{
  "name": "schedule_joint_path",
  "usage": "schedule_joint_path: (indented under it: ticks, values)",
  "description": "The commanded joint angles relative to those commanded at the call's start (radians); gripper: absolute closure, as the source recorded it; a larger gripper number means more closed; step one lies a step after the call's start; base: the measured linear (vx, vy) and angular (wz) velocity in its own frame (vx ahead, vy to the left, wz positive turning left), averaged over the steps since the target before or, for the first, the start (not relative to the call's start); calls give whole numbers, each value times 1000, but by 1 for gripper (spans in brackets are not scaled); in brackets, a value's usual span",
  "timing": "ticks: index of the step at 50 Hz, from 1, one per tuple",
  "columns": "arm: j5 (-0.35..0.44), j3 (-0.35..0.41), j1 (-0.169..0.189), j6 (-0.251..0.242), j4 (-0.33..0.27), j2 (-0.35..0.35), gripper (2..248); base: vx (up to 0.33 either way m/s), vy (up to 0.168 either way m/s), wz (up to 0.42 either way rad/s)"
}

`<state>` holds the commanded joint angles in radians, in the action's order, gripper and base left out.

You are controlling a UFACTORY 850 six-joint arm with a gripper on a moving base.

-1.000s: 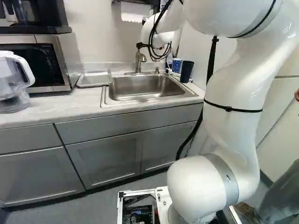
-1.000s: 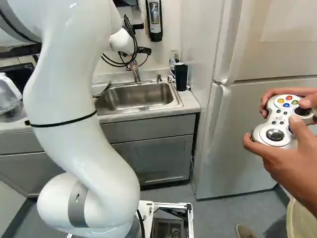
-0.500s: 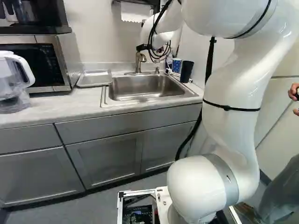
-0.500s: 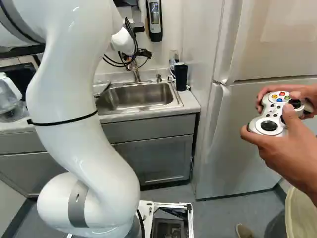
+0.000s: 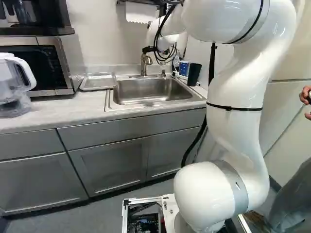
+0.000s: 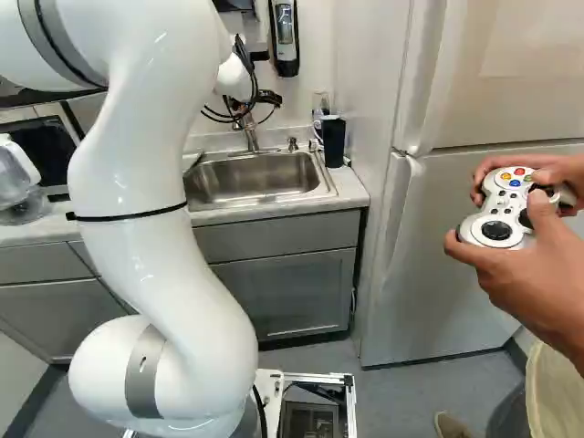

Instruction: Rinse the cup and place it in the tray

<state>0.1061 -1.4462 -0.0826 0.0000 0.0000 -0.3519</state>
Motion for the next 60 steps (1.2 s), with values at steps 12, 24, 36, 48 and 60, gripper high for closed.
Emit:
schedule_joint_path:
  ticks: [12, 24, 36, 48, 60]
  values:
    - [2, 0, 0, 0, 0, 0, 3, 0, 0, 0]
    - [27, 0, 0, 0, 0, 0, 3, 0, 0, 0]
    - [59, 0, 0, 0, 0, 0, 3, 0, 0, 0]
    - [93, 0, 0, 0, 0, 0, 3, 0, 0, 0]
    - [120, -9, 0, 0, 0, -8, 3, 0, 0, 0]
